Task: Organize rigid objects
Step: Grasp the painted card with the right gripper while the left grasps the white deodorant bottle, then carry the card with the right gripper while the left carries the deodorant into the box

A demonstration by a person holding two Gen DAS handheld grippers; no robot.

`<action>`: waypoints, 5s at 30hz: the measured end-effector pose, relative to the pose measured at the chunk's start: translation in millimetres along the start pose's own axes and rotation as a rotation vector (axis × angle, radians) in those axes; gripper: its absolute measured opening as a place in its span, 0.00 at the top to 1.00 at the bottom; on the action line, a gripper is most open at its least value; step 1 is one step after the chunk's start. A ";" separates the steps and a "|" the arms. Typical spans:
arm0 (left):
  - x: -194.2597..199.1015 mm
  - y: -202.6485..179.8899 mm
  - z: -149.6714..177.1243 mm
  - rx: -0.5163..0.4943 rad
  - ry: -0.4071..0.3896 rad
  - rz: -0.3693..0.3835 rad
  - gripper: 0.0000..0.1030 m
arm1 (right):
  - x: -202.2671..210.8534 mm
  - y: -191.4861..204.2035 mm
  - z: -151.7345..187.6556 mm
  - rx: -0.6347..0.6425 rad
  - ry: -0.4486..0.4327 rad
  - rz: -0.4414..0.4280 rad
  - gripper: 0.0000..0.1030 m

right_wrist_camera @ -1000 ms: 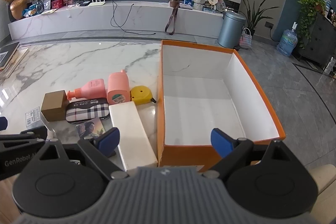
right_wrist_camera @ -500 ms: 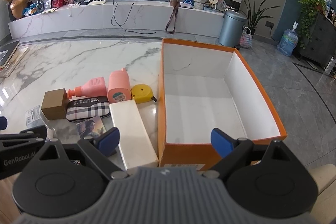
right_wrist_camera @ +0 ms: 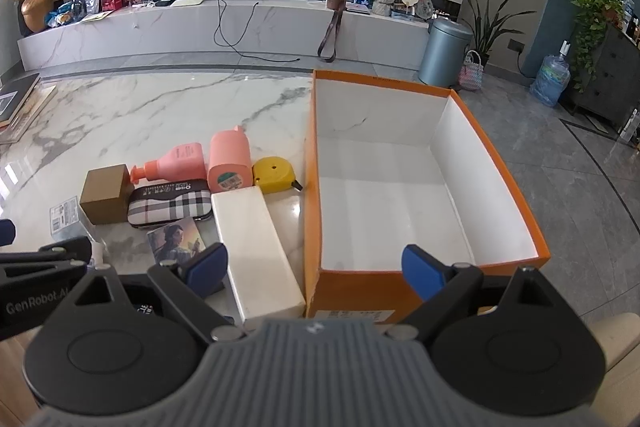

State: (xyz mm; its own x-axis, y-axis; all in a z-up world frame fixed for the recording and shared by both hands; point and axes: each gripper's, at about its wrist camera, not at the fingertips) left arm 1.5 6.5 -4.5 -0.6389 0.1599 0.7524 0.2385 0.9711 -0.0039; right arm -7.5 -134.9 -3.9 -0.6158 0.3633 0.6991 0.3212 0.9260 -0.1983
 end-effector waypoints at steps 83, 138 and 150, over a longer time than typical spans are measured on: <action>-53.0 63.7 -53.4 0.197 0.083 0.198 0.52 | -61.4 71.9 -60.4 0.204 0.015 -0.361 0.44; -140.3 -181.8 -84.3 -0.247 0.371 0.400 0.51 | -180.7 -127.1 -25.5 0.153 0.393 -0.143 0.44; -138.5 -183.7 -84.9 -0.279 0.349 0.407 0.43 | -187.9 -128.7 -22.0 0.122 0.418 -0.132 0.44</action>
State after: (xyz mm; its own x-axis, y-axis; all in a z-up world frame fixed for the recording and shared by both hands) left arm 108.3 -209.1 -52.1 -0.1895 0.3955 0.8987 0.6262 0.7537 -0.1996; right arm 82.7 -324.6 -94.6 -0.2942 0.1924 0.9362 0.1570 0.9760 -0.1512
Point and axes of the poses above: each gripper's, at about its wrist camera, not at the fingertips, and x roughly against the way its jaws point, y to its left, z to its underside, and after that the axes turned 8 degrees about z, right-handed
